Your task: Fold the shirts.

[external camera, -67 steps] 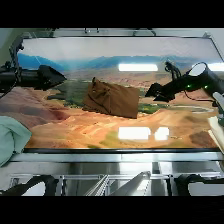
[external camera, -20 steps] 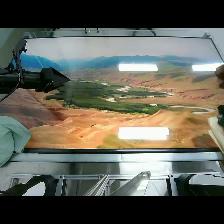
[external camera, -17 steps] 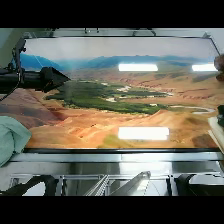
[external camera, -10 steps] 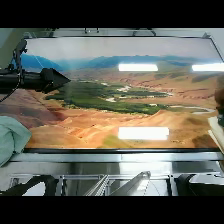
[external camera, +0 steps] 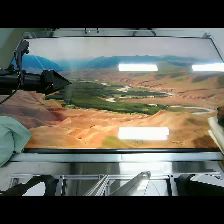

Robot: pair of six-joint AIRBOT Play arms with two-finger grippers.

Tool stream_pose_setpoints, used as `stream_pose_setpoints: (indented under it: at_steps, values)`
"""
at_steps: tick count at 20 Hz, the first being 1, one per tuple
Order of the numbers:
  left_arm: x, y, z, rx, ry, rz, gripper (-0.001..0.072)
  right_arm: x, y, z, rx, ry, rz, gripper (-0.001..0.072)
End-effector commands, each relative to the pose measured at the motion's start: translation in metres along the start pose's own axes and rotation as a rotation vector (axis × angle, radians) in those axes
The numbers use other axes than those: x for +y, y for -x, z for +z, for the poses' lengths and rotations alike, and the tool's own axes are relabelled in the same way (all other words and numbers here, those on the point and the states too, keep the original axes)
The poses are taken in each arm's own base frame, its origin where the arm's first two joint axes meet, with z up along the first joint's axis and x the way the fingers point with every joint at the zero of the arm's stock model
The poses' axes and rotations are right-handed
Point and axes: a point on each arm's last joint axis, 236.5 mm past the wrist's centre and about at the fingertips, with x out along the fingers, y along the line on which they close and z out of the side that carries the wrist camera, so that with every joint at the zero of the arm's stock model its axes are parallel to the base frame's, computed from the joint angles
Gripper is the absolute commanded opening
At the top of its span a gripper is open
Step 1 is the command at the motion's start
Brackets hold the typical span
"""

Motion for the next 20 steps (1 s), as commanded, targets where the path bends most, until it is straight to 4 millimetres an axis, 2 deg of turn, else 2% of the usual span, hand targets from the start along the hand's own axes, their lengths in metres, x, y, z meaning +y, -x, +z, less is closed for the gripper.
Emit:
stream_pose_setpoints:
  at_steps: [1, 3, 4, 5, 6, 7, 9, 11, 12, 14, 16, 17, 19, 20]
  values:
    - [-0.003, 0.000, -0.007, 0.030, -0.013, -0.013, 0.0523, -0.064, -0.025, -0.045, 0.176, -0.160, -0.174, 0.0019]
    - [-0.004, 0.000, -0.009, 0.039, -0.013, -0.016, 0.0523, -0.077, -0.054, -0.071, 0.283, -0.207, -0.182, 0.0022]
    - [-0.004, 0.000, -0.009, 0.038, -0.013, -0.016, 0.0523, -0.081, -0.070, -0.085, 0.336, -0.214, -0.184, 0.0121]
    - [-0.004, 0.000, -0.009, 0.038, -0.013, -0.016, 0.0523, -0.085, -0.086, -0.096, 0.372, -0.219, -0.189, 0.0424]
    - [-0.004, 0.000, -0.009, 0.038, -0.013, -0.016, 0.0523, -0.094, -0.098, -0.107, 0.405, -0.217, -0.222, 0.0684]
    - [-0.004, 0.000, -0.009, 0.038, -0.013, -0.016, 0.0523, -0.103, -0.105, -0.117, 0.442, -0.211, -0.266, 0.0700]
    - [-0.004, 0.000, -0.009, 0.039, -0.013, -0.017, 0.0523, -0.113, -0.110, -0.121, 0.476, -0.203, -0.314, 0.0700]
    - [-0.004, 0.000, -0.009, 0.036, -0.012, -0.017, 0.0523, -0.108, -0.109, -0.121, 0.484, -0.200, -0.299, 0.0700]
    - [-0.004, 0.000, -0.007, 0.031, -0.012, -0.017, 0.0523, -0.099, -0.108, -0.119, 0.482, -0.189, -0.280, 0.0700]
    - [-0.004, 0.000, -0.007, 0.028, -0.014, -0.016, 0.0523, -0.073, -0.099, -0.109, 0.463, -0.156, -0.232, 0.0700]
    - [-0.005, 0.000, -0.006, 0.025, -0.015, -0.022, 0.0523, -0.026, -0.087, -0.094, 0.419, -0.104, -0.137, 0.0700]
    - [-0.006, 0.000, -0.005, 0.024, -0.016, -0.022, 0.0523, 0.003, -0.079, -0.087, 0.389, -0.063, -0.072, 0.0699]
    - [-0.010, 0.004, 0.001, 0.010, -0.034, -0.021, 0.0521, 0.077, -0.060, -0.074, 0.311, 0.058, 0.107, 0.0700]
    - [-0.014, 0.008, 0.006, -0.001, -0.051, -0.020, 0.0467, 0.116, -0.048, -0.072, 0.272, 0.120, 0.210, 0.0699]
